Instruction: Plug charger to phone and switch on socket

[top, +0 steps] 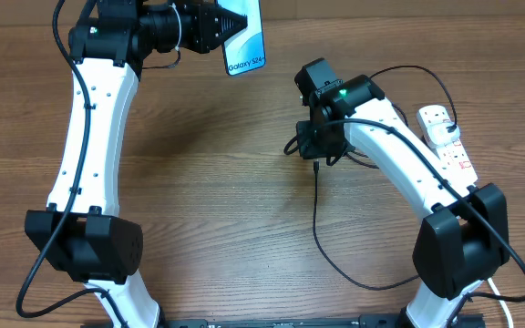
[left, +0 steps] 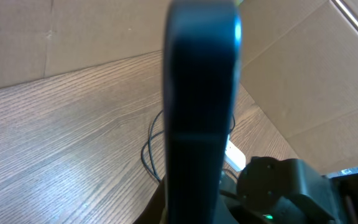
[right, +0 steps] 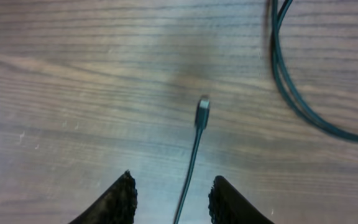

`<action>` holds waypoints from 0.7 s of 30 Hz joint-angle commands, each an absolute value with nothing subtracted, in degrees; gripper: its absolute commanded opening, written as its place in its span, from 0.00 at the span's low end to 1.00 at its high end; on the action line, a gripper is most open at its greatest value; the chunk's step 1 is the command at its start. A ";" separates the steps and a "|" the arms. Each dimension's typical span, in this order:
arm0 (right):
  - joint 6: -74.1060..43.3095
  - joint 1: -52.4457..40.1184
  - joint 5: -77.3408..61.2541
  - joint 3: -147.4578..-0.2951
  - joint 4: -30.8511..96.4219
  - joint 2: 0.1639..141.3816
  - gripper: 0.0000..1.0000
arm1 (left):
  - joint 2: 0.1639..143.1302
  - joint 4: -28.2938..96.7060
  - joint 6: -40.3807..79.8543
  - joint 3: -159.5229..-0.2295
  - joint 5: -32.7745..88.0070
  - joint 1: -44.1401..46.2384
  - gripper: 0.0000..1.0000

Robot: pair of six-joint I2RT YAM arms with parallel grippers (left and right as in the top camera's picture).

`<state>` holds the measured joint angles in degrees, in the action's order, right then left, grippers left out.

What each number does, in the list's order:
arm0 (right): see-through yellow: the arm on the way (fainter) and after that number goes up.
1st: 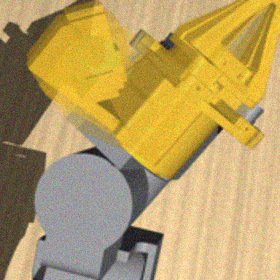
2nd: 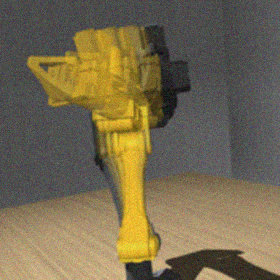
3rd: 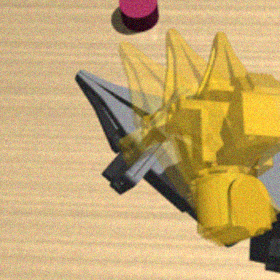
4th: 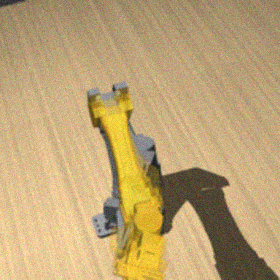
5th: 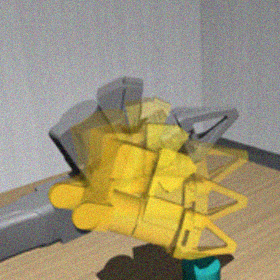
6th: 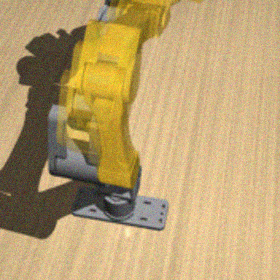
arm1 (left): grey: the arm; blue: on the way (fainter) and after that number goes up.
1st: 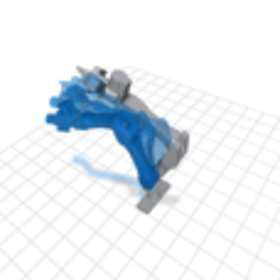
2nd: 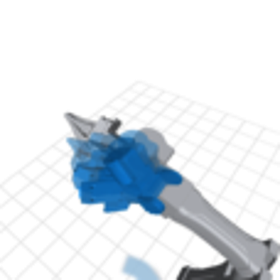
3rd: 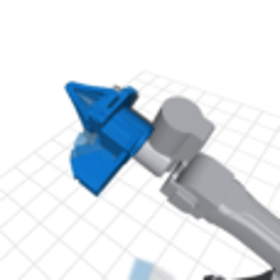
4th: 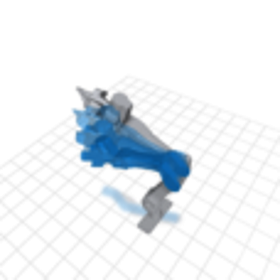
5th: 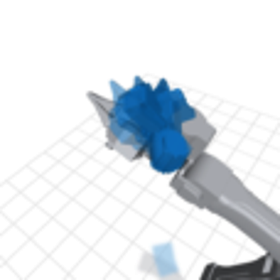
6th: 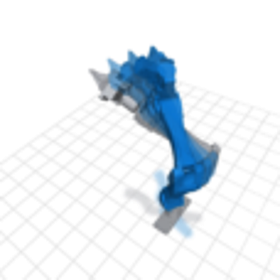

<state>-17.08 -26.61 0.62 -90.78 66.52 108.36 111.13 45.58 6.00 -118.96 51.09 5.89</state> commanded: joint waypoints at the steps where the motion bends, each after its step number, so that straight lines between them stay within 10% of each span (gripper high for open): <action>1: -21.08 -26.24 2.96 -85.34 62.57 106.96 0.42 | 111.02 45.17 6.46 -119.72 53.43 5.96 0.04; 21: -26.17 -27.66 9.32 -74.81 51.33 113.49 0.53 | 111.02 46.48 6.46 -119.72 53.43 5.98 0.04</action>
